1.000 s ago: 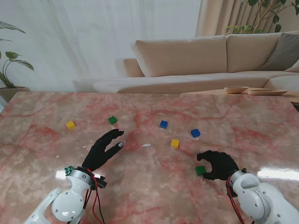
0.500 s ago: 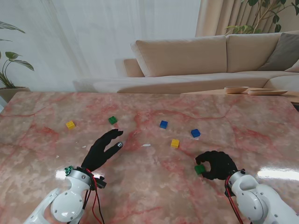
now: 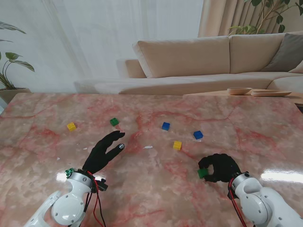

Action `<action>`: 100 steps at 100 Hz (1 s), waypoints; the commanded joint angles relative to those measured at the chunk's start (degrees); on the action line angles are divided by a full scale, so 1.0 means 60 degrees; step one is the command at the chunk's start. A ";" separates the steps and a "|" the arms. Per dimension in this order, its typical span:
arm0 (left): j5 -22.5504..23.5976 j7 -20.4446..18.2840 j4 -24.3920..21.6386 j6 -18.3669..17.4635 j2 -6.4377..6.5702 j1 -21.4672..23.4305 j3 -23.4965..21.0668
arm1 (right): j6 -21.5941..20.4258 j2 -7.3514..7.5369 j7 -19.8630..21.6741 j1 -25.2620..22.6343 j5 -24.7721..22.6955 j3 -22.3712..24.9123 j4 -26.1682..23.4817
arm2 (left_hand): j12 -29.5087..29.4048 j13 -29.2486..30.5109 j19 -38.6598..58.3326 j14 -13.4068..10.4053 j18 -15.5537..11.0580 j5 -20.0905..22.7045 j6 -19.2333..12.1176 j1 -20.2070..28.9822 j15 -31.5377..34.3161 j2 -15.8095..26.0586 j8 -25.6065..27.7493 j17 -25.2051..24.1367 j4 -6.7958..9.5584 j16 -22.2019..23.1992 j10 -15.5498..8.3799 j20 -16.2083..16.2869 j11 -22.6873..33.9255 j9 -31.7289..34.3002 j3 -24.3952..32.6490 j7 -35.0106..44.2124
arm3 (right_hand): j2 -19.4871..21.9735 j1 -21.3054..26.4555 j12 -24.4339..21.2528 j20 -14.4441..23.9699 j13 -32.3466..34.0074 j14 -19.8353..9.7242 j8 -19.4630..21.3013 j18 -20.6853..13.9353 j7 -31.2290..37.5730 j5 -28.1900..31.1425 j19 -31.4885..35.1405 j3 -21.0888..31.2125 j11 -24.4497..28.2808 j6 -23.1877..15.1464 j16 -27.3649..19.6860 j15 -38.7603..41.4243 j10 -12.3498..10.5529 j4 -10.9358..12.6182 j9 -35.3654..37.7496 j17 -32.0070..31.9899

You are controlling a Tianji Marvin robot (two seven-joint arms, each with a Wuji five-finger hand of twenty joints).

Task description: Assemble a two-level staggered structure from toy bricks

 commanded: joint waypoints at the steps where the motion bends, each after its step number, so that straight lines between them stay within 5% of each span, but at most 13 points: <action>1: -0.0002 -0.0015 -0.0021 0.0016 0.0003 0.0073 0.0013 | -0.0021 -0.0057 0.0009 -0.0048 0.0009 -0.0055 0.0285 | -0.0140 -0.0234 -0.0357 -0.0343 -0.0050 0.0094 0.0063 0.0137 -0.0333 0.0419 -0.0111 -0.0113 0.0162 -0.0092 -0.0055 -0.0092 -0.0187 -0.0103 -0.0416 -0.0200 | 0.0169 0.0485 0.0683 0.0257 0.0610 -0.0124 -0.0174 -0.0113 0.1251 0.1046 0.0323 0.0014 -0.0191 -0.1295 0.0242 0.0255 -0.0310 -0.0212 0.0635 0.0120; 71: 0.0042 -0.0037 -0.0209 0.0096 0.0015 0.0168 -0.0157 | 0.0483 -0.0217 -0.0827 -0.0251 -0.0341 -0.0132 -0.0871 | -0.0129 -0.0232 -0.0492 -0.0337 0.0089 0.0120 0.0069 0.0205 -0.0343 0.0474 -0.0098 -0.0132 0.0130 -0.0097 -0.0053 -0.0088 -0.0214 -0.0073 -0.0509 -0.0223 | 0.0504 0.0464 0.1376 0.0517 0.1596 -0.0028 -0.0640 -0.0007 0.1397 0.2062 0.0912 0.0078 -0.0474 -0.1194 0.0553 0.0551 -0.0205 -0.0099 0.2154 0.0596; 100: 0.0056 -0.0165 -0.0339 0.0180 0.0044 0.0195 -0.0293 | 0.1017 -0.0288 -0.1026 0.0407 -0.0134 -0.1329 -0.0989 | -0.0132 -0.0253 -0.0603 -0.0334 0.0000 0.0127 0.0078 0.0251 -0.0358 0.0477 -0.0094 -0.0116 0.0114 -0.0106 -0.0049 -0.0092 -0.0236 -0.0091 -0.0541 -0.0247 | 0.0558 0.0368 0.1566 0.0609 0.1631 0.0060 -0.0646 0.0032 0.1428 0.2052 0.1005 0.0228 -0.0445 -0.1013 0.0674 0.0616 -0.0101 -0.0114 0.2218 0.0572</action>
